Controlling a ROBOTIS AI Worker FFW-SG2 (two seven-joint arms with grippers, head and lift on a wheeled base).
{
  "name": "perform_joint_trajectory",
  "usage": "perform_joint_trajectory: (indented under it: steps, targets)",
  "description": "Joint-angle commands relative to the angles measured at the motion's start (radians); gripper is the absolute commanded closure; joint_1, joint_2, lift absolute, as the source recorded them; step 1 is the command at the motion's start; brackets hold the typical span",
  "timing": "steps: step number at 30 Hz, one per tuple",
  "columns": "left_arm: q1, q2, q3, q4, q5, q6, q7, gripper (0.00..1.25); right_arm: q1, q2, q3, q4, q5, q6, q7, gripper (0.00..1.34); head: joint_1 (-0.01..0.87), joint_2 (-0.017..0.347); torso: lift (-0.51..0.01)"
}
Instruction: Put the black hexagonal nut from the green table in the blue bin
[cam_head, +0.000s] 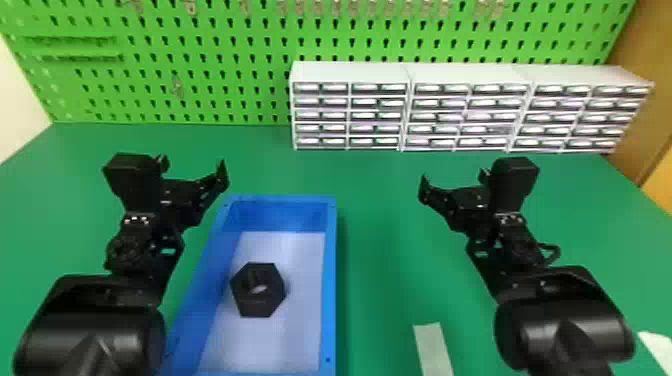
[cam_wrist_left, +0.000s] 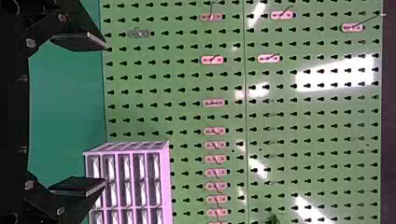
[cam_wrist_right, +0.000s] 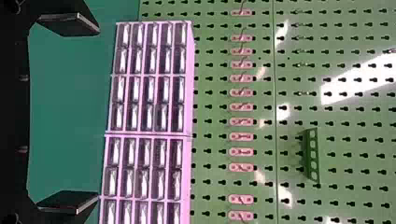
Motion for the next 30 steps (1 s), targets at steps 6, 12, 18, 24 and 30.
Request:
perform_joint_trajectory:
  steps: [6, 12, 18, 24, 30]
  targets:
    - [0.008, 0.000, 0.008, 0.000, 0.005, 0.000, 0.000, 0.24, 0.004, 0.002, 0.002, 0.000, 0.003, 0.000, -0.002, 0.07, 0.686, 0.052, -0.097]
    - [0.016, 0.000, 0.022, -0.002, 0.006, -0.002, 0.000, 0.24, 0.006, 0.002, -0.006, -0.001, 0.003, 0.002, -0.002, 0.07, 0.686, 0.052, -0.097]
    - [0.015, 0.000, 0.019, -0.005, 0.005, -0.002, 0.000, 0.24, 0.006, 0.002, -0.006, -0.003, 0.003, 0.000, -0.002, 0.07, 0.686, 0.052, -0.097]
    - [0.013, 0.000, 0.016, -0.003, 0.003, -0.002, 0.000, 0.24, 0.006, 0.002, -0.008, -0.003, 0.000, 0.000, -0.002, 0.07, 0.686, 0.052, -0.097]
    - [0.012, 0.000, 0.013, -0.003, 0.000, 0.000, 0.000, 0.24, 0.004, 0.002, -0.008, -0.003, -0.001, 0.002, -0.002, 0.07, 0.686, 0.052, -0.097]
